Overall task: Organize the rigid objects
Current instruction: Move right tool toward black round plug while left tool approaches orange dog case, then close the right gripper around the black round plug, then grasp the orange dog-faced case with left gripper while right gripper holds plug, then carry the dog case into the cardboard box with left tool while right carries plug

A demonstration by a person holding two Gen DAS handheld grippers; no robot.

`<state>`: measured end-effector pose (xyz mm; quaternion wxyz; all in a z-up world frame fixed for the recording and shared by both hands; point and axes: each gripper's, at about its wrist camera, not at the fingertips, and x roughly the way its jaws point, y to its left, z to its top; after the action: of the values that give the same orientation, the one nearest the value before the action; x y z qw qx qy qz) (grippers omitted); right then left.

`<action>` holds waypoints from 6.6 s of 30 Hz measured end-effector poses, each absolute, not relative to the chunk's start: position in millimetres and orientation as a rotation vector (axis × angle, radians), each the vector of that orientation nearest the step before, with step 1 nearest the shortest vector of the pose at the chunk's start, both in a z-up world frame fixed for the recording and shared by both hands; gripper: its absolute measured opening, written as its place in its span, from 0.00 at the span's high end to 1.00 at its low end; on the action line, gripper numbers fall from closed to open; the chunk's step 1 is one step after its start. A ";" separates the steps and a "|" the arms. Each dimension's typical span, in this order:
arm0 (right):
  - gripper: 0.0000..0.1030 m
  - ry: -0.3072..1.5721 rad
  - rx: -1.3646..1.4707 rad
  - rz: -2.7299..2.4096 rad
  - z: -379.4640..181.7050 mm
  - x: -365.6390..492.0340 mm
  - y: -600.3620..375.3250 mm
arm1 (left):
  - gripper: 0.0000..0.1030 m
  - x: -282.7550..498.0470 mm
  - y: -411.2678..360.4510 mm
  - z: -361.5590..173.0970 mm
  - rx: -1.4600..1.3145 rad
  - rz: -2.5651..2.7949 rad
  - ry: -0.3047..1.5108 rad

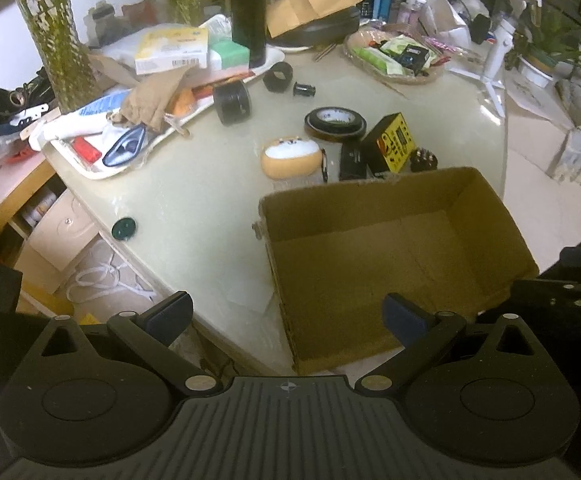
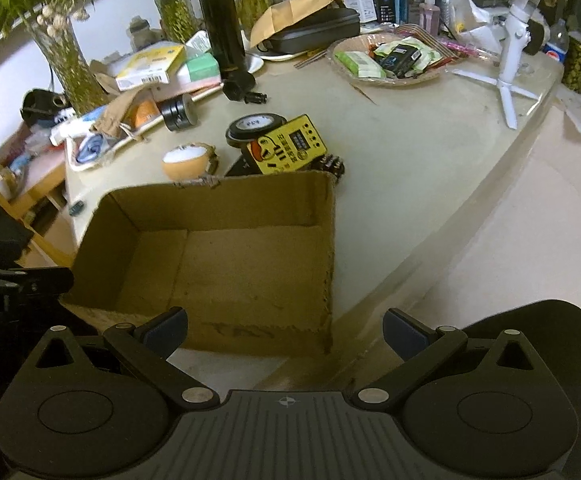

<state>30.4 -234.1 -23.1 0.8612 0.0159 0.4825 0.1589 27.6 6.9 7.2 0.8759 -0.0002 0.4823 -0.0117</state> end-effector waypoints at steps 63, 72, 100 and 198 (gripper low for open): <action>0.03 1.051 -0.046 0.340 -60.7 210.0 -222.5 | 0.00 106.6 50.2 -18.0 -0.145 -0.041 0.908; 0.25 1.143 -0.058 0.353 -89.1 238.6 -214.9 | 0.00 107.6 49.5 -20.2 -0.143 -0.046 0.910; 0.58 1.048 -0.045 0.357 -65.6 221.0 -228.8 | 0.00 106.5 39.3 -9.6 -0.124 -0.048 0.896; 0.58 0.941 0.039 0.454 1.3 124.1 -252.8 | 0.26 136.8 9.6 14.2 -0.230 -0.126 1.054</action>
<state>124.1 -252.8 1.3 0.8665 0.0185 0.4493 0.2167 136.8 9.6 14.2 0.8561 -0.1096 0.5015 -0.0601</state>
